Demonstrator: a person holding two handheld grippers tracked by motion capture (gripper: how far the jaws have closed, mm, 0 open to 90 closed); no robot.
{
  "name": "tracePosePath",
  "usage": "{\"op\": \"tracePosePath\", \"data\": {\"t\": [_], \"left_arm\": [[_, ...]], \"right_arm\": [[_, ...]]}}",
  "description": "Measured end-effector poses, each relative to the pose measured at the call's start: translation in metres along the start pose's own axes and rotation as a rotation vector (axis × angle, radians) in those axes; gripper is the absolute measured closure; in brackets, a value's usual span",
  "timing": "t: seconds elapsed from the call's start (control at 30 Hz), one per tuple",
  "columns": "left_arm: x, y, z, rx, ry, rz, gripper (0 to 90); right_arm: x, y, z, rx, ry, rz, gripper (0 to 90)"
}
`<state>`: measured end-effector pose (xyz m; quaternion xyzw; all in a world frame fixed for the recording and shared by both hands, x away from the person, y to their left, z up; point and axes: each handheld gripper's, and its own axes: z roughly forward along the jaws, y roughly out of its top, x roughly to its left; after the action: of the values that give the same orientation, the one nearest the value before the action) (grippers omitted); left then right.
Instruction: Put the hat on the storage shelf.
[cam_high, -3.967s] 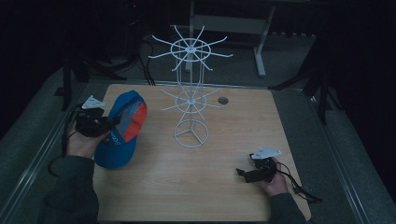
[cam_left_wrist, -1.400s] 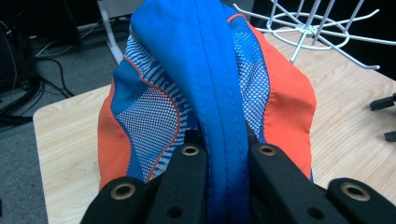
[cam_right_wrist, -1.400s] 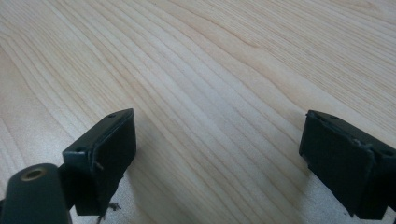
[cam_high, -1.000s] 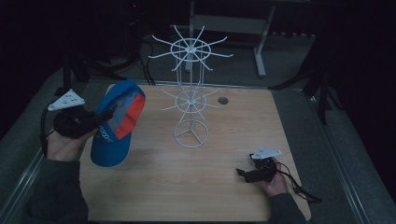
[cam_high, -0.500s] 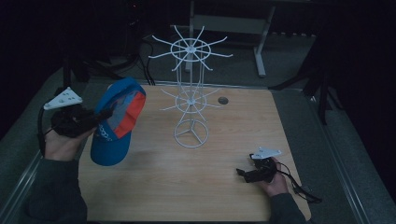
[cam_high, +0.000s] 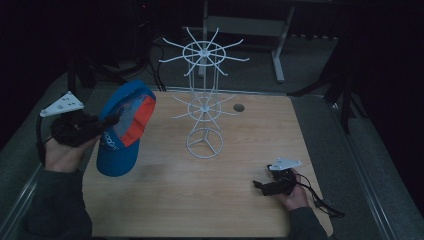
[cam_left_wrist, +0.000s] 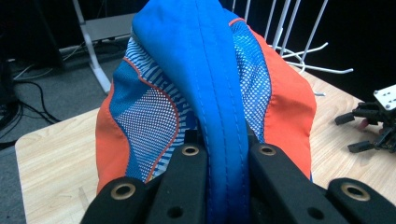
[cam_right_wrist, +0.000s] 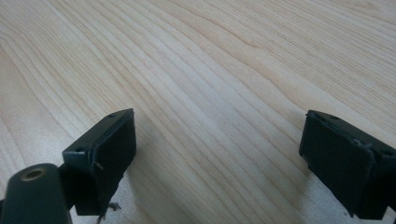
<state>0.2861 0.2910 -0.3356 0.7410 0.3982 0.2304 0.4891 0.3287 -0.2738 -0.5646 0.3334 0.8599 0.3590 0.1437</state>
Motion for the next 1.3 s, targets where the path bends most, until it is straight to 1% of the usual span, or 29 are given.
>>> {"op": "tracePosePath", "data": {"t": [0.13, 0.2, 0.33, 0.4, 0.6, 0.9, 1.13, 1.3], "left_arm": [[-0.001, 0.003, -0.002, -0.015, 0.001, 0.005, 88.3], [-0.003, 0.007, -0.005, -0.023, 0.003, 0.015, 88.3], [-0.004, 0.011, -0.007, -0.030, 0.002, 0.019, 88.3], [-0.004, 0.014, -0.008, -0.041, 0.000, 0.018, 88.3], [-0.005, 0.018, -0.010, -0.054, -0.006, 0.018, 88.3], [-0.005, 0.027, -0.018, -0.089, -0.012, 0.020, 88.3], [-0.006, 0.031, -0.021, -0.096, -0.013, 0.024, 88.3], [-0.006, 0.036, -0.025, -0.110, -0.016, 0.024, 88.3]], "right_arm": [[0.000, 0.000, 0.000, 0.000, 0.000, 0.000, 10.7], [0.000, 0.000, 0.000, 0.000, 0.000, 0.000, 10.7], [0.000, 0.000, 0.000, 0.000, 0.000, 0.000, 10.7], [0.000, 0.000, 0.000, -0.001, 0.000, -0.001, 10.7], [0.000, 0.000, 0.000, 0.000, 0.000, -0.002, 10.7], [0.000, 0.000, 0.000, 0.000, 0.000, -0.003, 10.6], [0.000, 0.000, 0.000, -0.001, 0.000, -0.003, 10.7], [0.000, 0.000, 0.000, -0.001, 0.000, -0.003, 10.6]]}}
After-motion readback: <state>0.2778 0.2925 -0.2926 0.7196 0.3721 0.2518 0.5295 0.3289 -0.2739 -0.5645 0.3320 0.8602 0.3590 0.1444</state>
